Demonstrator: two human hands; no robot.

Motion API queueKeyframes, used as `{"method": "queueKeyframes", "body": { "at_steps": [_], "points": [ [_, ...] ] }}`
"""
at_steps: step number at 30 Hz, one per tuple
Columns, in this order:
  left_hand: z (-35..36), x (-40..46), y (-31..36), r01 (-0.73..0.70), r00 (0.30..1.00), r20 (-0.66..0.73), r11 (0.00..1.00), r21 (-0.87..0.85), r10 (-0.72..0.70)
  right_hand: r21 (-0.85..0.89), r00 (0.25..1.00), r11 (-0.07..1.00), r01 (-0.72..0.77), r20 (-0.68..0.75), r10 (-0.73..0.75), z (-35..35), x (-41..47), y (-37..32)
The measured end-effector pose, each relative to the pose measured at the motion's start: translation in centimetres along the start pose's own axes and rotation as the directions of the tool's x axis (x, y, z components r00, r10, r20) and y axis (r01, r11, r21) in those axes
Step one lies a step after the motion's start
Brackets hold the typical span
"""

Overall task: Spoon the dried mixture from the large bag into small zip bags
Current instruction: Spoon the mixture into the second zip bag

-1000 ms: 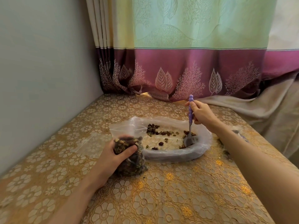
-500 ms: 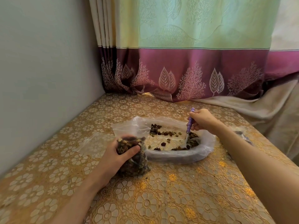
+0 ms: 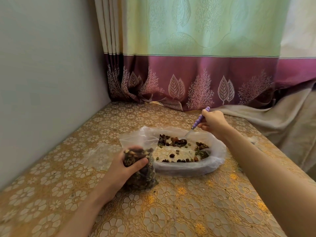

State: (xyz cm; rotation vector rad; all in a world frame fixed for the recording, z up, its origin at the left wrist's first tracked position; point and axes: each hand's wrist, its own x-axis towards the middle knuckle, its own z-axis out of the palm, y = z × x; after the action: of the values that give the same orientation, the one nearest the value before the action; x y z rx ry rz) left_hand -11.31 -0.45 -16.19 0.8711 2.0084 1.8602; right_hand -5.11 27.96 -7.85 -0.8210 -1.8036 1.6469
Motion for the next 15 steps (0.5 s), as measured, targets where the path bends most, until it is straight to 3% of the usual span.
{"method": "queueKeyframes", "body": {
  "at_steps": [7, 15],
  "points": [
    [-0.2, 0.0, 0.0, 0.024, 0.999, 0.024, 1.0, 0.01, -0.024, 0.151, 0.989, 0.982, 0.114, 0.078, -0.127, 2.8, -1.1, -4.3],
    [-0.2, -0.1, 0.2, 0.021, 0.999, 0.032, 1.0, 0.01, -0.021, 0.149, 0.942, 0.956, 0.252, 0.191, -0.277, 6.9, -3.9, -7.2]
  ]
}}
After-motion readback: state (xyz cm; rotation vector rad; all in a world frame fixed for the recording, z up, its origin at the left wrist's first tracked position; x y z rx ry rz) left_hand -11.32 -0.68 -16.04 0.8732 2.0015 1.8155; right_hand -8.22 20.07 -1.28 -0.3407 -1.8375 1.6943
